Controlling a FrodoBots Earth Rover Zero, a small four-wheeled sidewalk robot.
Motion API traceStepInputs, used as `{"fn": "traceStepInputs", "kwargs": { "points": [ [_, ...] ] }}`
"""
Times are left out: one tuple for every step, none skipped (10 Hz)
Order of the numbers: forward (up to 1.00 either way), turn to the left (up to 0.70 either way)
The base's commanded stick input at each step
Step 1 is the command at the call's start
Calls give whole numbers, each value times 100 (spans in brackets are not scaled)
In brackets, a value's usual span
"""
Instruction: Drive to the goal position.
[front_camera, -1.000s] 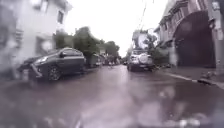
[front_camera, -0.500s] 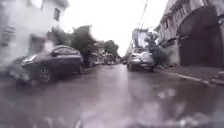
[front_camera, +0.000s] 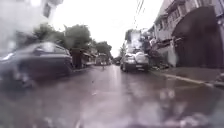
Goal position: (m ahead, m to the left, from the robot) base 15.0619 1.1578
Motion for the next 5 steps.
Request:
{"fn": "traceStepInputs", "kwargs": {
  "points": [
    [100,0],
    [100,4],
    [100,27],
    [100,23],
    [100,0]
  ]
}}
